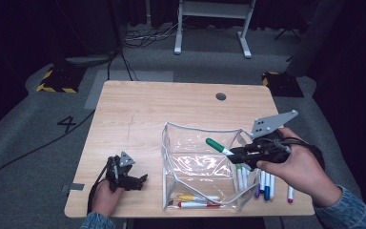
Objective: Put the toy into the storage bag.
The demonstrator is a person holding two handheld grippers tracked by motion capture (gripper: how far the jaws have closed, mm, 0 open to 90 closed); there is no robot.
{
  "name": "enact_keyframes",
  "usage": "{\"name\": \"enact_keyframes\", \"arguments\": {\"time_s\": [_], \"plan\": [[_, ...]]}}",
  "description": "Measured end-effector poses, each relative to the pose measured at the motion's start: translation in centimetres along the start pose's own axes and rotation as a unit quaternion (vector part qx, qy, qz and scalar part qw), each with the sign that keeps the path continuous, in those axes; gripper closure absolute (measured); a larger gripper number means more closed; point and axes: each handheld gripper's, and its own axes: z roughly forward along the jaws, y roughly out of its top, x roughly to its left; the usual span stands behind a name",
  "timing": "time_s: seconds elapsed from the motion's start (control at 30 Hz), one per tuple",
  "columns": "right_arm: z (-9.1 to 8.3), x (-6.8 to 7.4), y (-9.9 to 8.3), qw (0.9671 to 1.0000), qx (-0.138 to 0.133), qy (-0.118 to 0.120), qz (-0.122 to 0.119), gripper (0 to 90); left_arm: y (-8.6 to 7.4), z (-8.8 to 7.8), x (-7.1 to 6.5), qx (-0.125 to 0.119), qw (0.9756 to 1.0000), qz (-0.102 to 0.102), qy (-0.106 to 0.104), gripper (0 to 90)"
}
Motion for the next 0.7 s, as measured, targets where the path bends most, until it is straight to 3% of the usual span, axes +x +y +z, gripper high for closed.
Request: {"name": "enact_keyframes", "arguments": {"time_s": [0.33, 0.7], "plan": [[3.6, 0.6, 1.8, 0.9982, 0.044, 0.036, -0.021, 77.1, 0.0, 0.0, 0.0, 0.0, 1.0, 0.0, 0.0, 0.0], [7.0, 0.7, 2.3, 0.9936, 0.097, 0.05, -0.027, 77.1, 0.0, 0.0, 0.0, 0.0, 1.0, 0.0, 0.0, 0.0]]}}
